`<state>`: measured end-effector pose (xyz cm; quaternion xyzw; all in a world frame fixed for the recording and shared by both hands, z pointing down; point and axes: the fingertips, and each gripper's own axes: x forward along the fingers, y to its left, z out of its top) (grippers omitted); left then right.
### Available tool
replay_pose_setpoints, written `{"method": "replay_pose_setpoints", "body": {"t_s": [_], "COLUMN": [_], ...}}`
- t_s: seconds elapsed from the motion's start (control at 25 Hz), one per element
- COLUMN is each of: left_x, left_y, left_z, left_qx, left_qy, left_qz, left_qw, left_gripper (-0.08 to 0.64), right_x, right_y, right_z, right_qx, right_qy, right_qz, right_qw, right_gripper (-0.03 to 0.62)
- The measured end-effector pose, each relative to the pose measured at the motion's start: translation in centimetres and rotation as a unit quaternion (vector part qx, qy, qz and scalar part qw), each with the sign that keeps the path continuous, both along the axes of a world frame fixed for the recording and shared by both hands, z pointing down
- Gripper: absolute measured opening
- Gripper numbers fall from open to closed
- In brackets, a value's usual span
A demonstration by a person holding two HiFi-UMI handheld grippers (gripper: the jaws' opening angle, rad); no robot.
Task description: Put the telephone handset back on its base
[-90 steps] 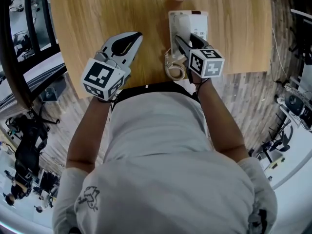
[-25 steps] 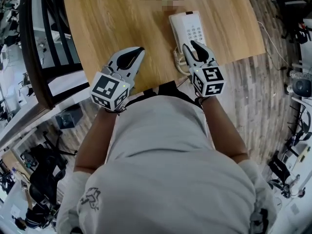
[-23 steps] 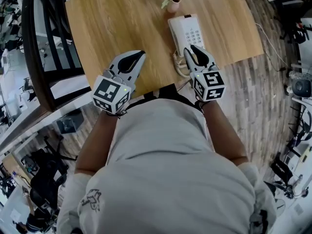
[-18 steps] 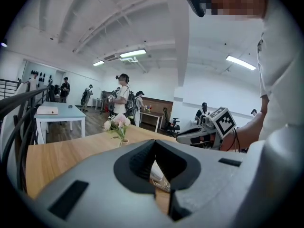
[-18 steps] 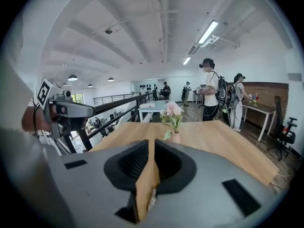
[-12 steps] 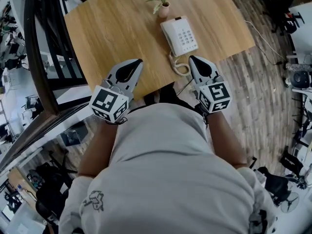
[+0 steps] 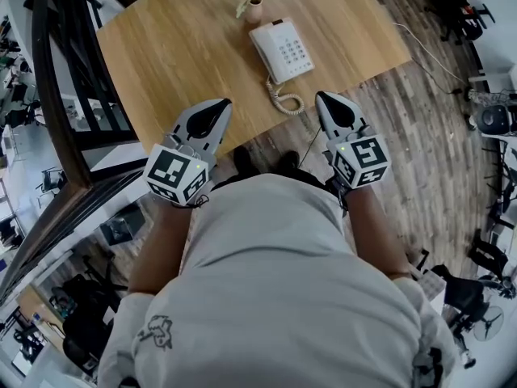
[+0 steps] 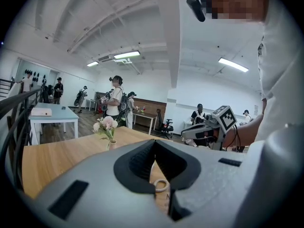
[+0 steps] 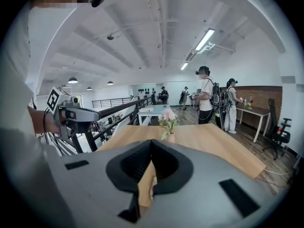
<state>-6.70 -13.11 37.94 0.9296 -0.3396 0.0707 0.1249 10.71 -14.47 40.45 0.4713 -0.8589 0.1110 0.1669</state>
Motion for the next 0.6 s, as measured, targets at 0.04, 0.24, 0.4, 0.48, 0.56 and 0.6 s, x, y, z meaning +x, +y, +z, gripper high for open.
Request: {"method": "replay_pose_setpoints", "body": {"t_s": [0.04,0.24,0.4,0.48,0.56,0.6], "left_x": [0.4,3.3,6.5,8.2,9.8,10.6], "left_y": [0.2,1.8,3.7,4.8,6.0,6.7], "left_z": [-0.1,-0.7,-0.7,-0.6,-0.6,-0.7], "left_qx": [0.001,0.007,0.006,0.006,0.006,0.007], "left_qy": [-0.001,-0.008,-0.017,-0.021,-0.023,-0.023], "left_qz": [0.000,-0.008,-0.013,-0.018,-0.025,-0.029], "left_qw": [1.0000,0.9999,0.9998,0.9996,0.9994,0.9993], "left_gripper": [0.006,0.006,0.006,0.006,0.006,0.006], "right_x": [0.4,3.3,6.5,8.3,10.0,10.8], "right_y": [0.3,2.1,3.7,4.7,5.8,6.4], "right_z": [-0.2,-1.3,-1.4,-1.4,-1.4,-1.3], "right_qx": [0.002,0.012,0.011,0.011,0.010,0.010], "right_qy": [-0.002,-0.009,-0.016,-0.018,-0.022,-0.024], "right_qz": [-0.002,-0.021,-0.034,-0.041,-0.047,-0.051], "right_qw": [1.000,1.000,0.999,0.999,0.999,0.998], "right_gripper": [0.006,0.006,0.006,0.006,0.006,0.006]}}
